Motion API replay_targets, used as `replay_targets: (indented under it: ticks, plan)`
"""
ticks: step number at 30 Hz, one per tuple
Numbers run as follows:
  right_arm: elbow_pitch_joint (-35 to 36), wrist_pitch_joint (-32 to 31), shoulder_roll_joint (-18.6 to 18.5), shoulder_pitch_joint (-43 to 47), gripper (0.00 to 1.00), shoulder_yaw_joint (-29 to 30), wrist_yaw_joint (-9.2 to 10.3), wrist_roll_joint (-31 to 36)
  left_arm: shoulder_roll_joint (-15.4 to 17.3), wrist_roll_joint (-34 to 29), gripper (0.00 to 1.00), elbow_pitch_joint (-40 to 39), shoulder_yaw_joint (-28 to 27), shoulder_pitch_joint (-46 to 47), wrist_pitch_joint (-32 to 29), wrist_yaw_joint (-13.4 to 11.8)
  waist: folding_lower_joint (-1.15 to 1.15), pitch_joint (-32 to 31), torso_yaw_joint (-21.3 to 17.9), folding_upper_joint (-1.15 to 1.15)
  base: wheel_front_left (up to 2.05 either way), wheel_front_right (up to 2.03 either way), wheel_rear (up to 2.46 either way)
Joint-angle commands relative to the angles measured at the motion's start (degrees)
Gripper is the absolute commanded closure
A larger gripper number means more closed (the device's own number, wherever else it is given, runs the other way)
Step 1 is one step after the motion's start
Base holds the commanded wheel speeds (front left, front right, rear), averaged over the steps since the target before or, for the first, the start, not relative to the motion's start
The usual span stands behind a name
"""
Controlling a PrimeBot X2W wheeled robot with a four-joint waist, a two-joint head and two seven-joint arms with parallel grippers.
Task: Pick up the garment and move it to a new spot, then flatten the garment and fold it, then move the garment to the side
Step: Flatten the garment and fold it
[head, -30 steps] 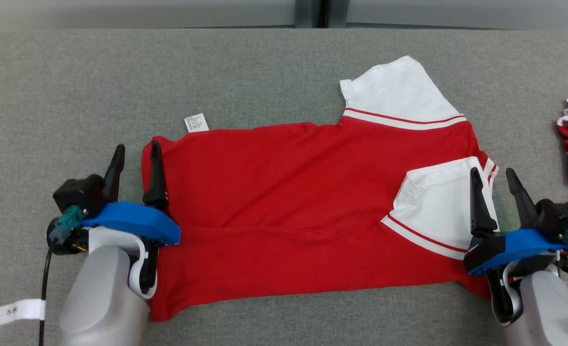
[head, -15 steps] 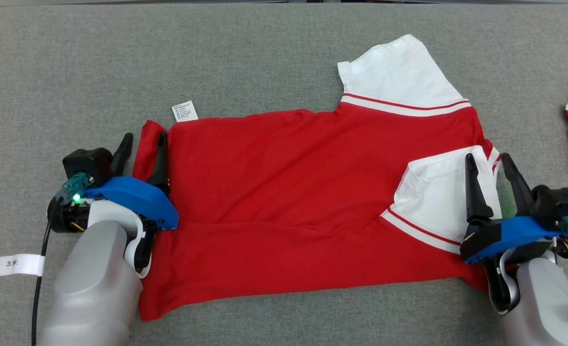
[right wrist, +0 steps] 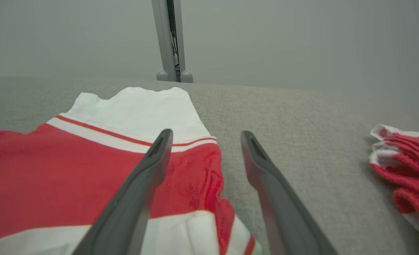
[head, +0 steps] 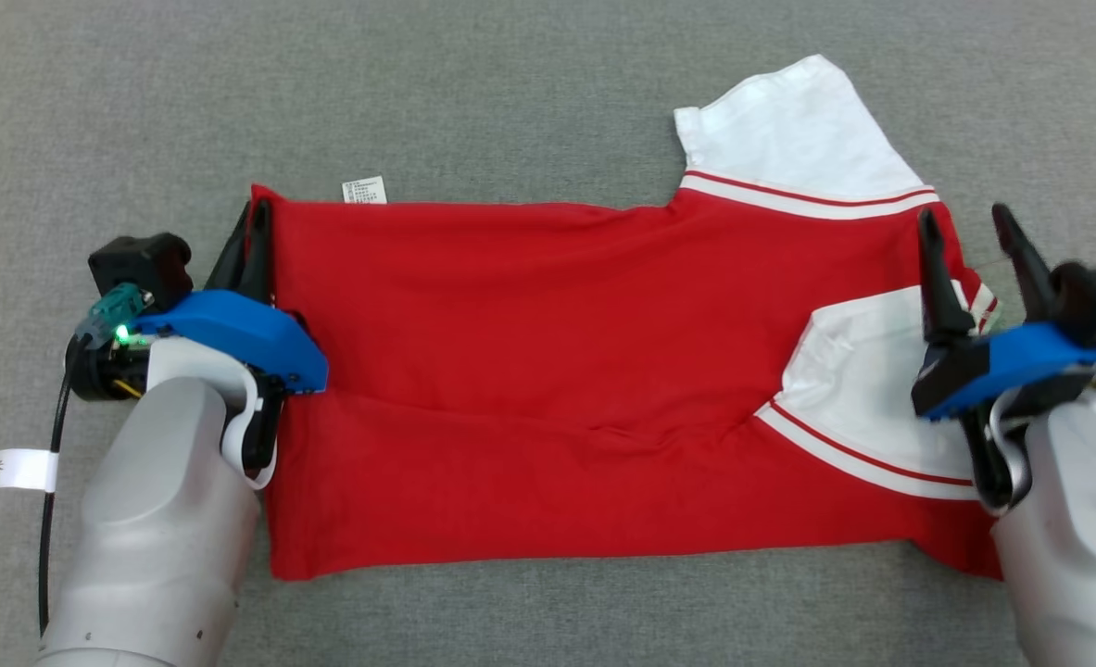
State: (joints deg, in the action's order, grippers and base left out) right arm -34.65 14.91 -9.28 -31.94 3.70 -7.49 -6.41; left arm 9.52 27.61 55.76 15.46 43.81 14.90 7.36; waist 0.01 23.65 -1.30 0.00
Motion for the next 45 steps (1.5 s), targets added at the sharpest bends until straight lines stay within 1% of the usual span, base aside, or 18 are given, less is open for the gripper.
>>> replay_targets:
  ticks: [1, 5, 8, 15, 19, 24, 25, 26, 27, 31, 36, 38, 42, 45]
  plan:
    - [-1.02, -0.44, -0.59, -2.38, 0.00, -0.33, 0.01, -0.14, 0.02, -0.46, 1.00, -1.19, -0.59, 0.14, 0.32, -0.48, -0.01, 0.52, 0.63, 0.00, 0.00, 0.00, 0.00]
    - [-5.32, -3.18, -2.98, -9.08, 0.00, -1.72, 0.00, -0.16, -1.44, -1.61, 1.00, -5.14, -2.17, -1.59, 0.30, -0.89, -0.01, 1.59, 2.71, 0.00, 0.00, 0.00, 0.00]
    - [-8.87, -6.55, -4.99, -14.11, 0.00, -3.02, 0.01, 0.32, -2.71, -2.55, 1.00, -7.43, -2.93, -2.23, 0.31, -0.75, -0.01, 2.83, 4.63, 0.00, 0.00, 0.00, 0.00]
    - [-17.21, -14.53, -8.61, -24.02, 0.00, -2.41, 0.01, 0.02, -5.31, -4.06, 1.00, -10.69, -2.43, -1.92, 0.32, -0.17, -0.01, 5.90, 9.70, 0.00, 0.00, 0.00, 0.00]
    - [-20.83, -16.79, -9.76, -27.76, 0.00, -1.65, 0.01, -0.07, -5.95, -4.10, 1.00, -11.34, -1.40, -1.18, 0.33, 0.13, -0.01, 7.11, 11.88, 0.00, 0.00, 0.00, 0.00]
    - [-25.28, -18.44, -9.17, -29.03, 0.00, -2.20, 0.00, 0.12, -6.44, -3.37, 1.00, -11.55, -0.05, -1.18, 0.32, 0.12, -0.01, 7.51, 13.00, 0.00, 0.00, 0.00, 0.00]
    - [-26.21, -18.93, -8.81, -28.89, 0.20, -2.51, -0.01, 0.01, -6.46, -3.17, 1.00, -11.58, 0.38, -1.23, 0.32, 0.08, -0.01, 7.46, 13.09, 0.00, 0.00, 0.00, 0.00]
    - [-26.94, -19.39, -8.43, -28.84, 0.66, -2.76, -0.02, -0.19, -6.52, -2.88, 1.00, -11.66, 0.78, -1.30, 0.33, 0.09, -0.01, 7.37, 13.13, 0.00, 0.00, 0.00, 0.00]
    - [-27.47, -19.30, -8.28, -29.01, 1.00, -2.86, -0.02, -0.46, -6.55, -2.69, 1.00, -11.76, 1.05, -1.35, 0.32, 0.10, -0.01, 7.32, 13.12, 0.00, 0.00, 0.00, 0.00]
    - [-27.13, -14.86, -8.91, -30.69, 1.00, -2.76, 0.00, -0.38, -6.60, -1.87, 1.00, -11.94, 1.59, -1.42, 0.33, 0.11, -0.01, 7.35, 12.76, 0.00, 0.00, 0.00, 0.00]
    - [-25.42, -4.67, -8.95, -32.05, 1.00, -1.67, 0.00, 0.80, -6.60, -1.89, 1.00, -13.06, 1.18, -1.72, 0.33, 0.12, -0.01, 6.57, 11.84, 0.00, 0.00, 0.00, 0.00]
    - [-24.66, -1.76, -8.60, -32.27, 1.00, -0.97, 0.00, 0.78, -6.57, -2.32, 1.00, -14.04, 0.44, -1.99, 0.34, 0.12, -0.01, 5.99, 11.37, 0.00, 0.00, 0.00, 0.00]
    - [-21.03, 0.19, -7.79, -31.02, 1.00, -0.27, 0.00, 0.65, -6.57, -3.07, 1.00, -16.63, -1.55, -3.05, 0.33, 0.13, -0.01, 4.31, 10.09, 0.00, 0.00, 0.00, 0.00]
    - [-14.20, 0.25, -6.99, -27.40, 1.00, 0.80, 0.00, -0.92, -6.59, -3.31, 1.00, -18.04, -2.86, -4.62, 0.33, 0.13, -0.01, 2.80, 9.04, 0.00, 0.00, 0.00, 0.00]
